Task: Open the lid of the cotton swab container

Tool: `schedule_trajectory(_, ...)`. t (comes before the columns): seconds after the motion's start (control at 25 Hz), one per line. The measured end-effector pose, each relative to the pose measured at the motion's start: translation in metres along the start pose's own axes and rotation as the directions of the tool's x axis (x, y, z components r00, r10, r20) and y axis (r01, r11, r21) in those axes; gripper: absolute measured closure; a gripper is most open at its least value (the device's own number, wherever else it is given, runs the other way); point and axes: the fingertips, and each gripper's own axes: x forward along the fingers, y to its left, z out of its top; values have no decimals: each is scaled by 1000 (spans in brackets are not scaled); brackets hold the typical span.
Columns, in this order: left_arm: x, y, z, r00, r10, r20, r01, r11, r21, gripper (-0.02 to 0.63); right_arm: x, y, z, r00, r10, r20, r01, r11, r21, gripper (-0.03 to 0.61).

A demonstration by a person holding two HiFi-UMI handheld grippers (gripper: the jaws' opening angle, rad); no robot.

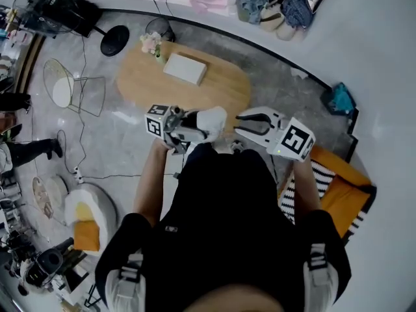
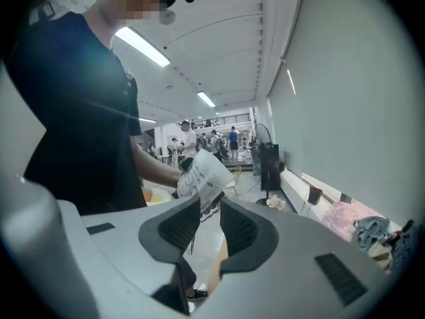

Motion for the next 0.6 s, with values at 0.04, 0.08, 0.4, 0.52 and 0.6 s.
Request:
schedule_trajectory(0.04,4,-4,-1,1000,-19,9,19,1000,3,288,-2,5,9,1000,16,17,-16,1000,-12,489)
schedule_trajectory(0.08,9,-8,-3,999,-36,14,36,999,8,288,-4,10,17,999,28,33,-27,999,-24,477)
schedule_trajectory(0.4,39,-24,-28,988,-126,-94,128,992,17,288,-6,40,53,988,134,78,-127,988,-86,396)
schedule_trajectory(0.52,43,-29,-33,981,-148,-122,152,988,22,288,-4,50,56,979,193,73,-183,976,-120,405)
schedule_trajectory(0.6,44,-33,-37,977,-158,-143,163,986,25,288,-5,55,57,975,212,73,-202,972,-123,408)
